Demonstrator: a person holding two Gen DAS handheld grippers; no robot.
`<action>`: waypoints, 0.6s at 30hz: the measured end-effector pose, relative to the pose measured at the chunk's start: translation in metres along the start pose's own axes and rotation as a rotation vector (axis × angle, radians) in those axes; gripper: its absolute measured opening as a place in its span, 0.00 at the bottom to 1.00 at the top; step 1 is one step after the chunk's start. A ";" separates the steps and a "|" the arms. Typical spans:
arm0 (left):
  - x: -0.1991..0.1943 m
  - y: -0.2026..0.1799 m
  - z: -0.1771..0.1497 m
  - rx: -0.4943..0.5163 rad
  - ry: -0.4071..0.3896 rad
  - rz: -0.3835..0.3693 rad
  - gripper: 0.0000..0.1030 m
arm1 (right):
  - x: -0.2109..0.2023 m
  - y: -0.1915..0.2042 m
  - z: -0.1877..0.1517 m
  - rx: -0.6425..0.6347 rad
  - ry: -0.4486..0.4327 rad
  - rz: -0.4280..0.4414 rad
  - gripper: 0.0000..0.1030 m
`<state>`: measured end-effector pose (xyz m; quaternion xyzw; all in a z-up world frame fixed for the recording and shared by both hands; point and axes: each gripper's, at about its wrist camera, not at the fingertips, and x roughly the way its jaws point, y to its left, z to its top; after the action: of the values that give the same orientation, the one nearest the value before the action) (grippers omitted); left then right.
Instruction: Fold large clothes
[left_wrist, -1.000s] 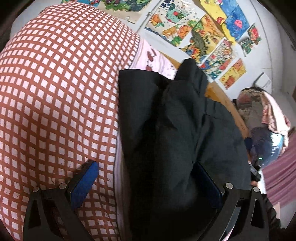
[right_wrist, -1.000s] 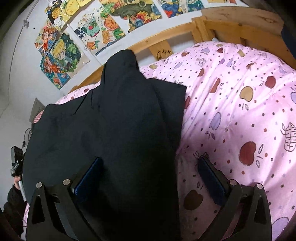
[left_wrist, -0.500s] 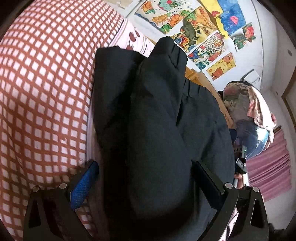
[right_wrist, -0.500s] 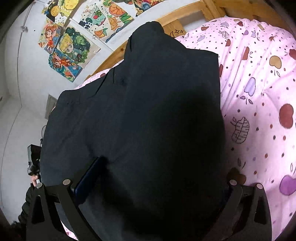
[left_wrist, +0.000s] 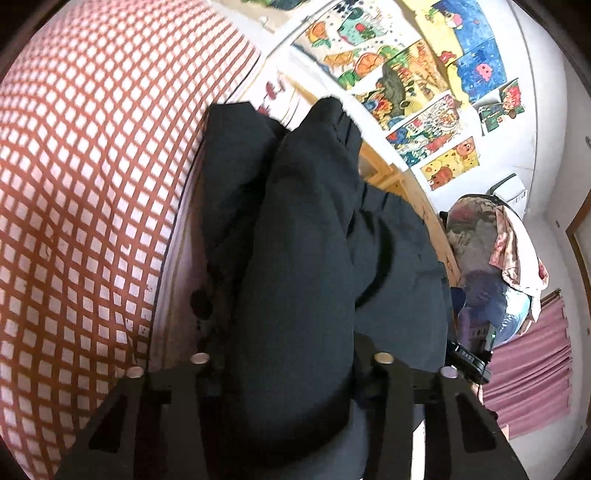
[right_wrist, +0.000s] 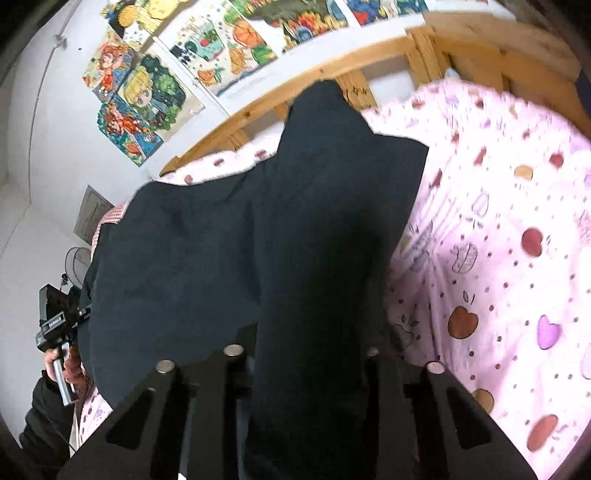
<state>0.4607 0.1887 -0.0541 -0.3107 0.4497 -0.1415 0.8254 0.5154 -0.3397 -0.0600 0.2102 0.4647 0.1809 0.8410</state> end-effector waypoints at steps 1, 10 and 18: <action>-0.003 -0.006 0.001 0.011 -0.011 0.002 0.34 | -0.006 0.003 0.004 -0.004 -0.013 0.001 0.19; -0.047 -0.034 0.005 0.062 -0.082 -0.030 0.26 | -0.079 0.042 0.018 -0.062 -0.148 0.045 0.16; -0.084 -0.042 -0.015 0.078 -0.093 -0.036 0.25 | -0.124 0.066 0.007 -0.129 -0.177 0.051 0.16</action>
<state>0.4029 0.1936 0.0221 -0.2924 0.3993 -0.1594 0.8542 0.4515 -0.3468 0.0652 0.1825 0.3706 0.2124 0.8856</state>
